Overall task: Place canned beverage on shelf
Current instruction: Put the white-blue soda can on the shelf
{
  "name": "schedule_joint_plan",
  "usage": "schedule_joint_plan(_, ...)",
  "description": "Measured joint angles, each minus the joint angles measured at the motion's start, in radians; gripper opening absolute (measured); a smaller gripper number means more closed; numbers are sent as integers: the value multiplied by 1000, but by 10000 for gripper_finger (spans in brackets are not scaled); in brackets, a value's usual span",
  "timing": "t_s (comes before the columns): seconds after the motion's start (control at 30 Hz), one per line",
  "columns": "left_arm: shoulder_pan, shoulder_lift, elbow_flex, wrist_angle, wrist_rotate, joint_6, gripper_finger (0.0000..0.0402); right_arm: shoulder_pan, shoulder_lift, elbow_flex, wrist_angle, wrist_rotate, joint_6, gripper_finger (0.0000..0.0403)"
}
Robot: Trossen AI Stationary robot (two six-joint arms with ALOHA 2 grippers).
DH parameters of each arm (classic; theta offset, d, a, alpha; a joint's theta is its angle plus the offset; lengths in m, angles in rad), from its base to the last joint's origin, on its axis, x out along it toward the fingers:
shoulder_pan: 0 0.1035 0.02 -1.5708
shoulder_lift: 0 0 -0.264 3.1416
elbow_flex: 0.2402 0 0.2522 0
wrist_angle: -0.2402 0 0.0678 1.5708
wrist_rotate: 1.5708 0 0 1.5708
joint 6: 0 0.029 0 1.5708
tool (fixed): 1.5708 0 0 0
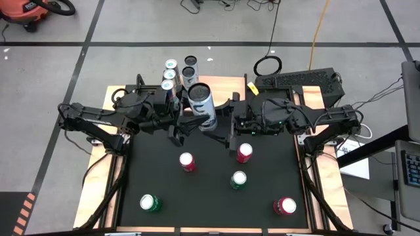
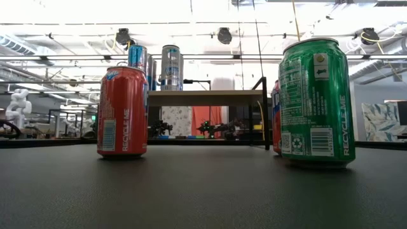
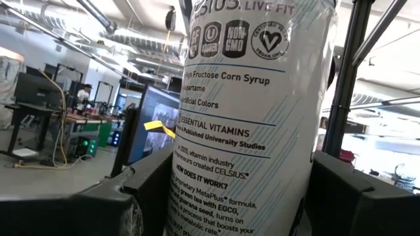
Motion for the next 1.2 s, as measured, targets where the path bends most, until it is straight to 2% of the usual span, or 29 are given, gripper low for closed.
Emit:
schedule_joint_plan(0.3,0,0,0,-2,-5,-23,265,-15,0,0,-1,-3,-5,267)
schedule_joint_plan(0.47,0,0,0,-2,-16,-21,265,-31,0,0,-2,-44,-4,240)
schedule_joint_plan(0.7,0,0,0,-2,-15,-21,267,-33,0,0,-2,-45,-5,234)
schedule_joint_plan(1.2,-1,-3,2,-6,-25,-20,359,-33,2,0,-3,-53,-5,231)
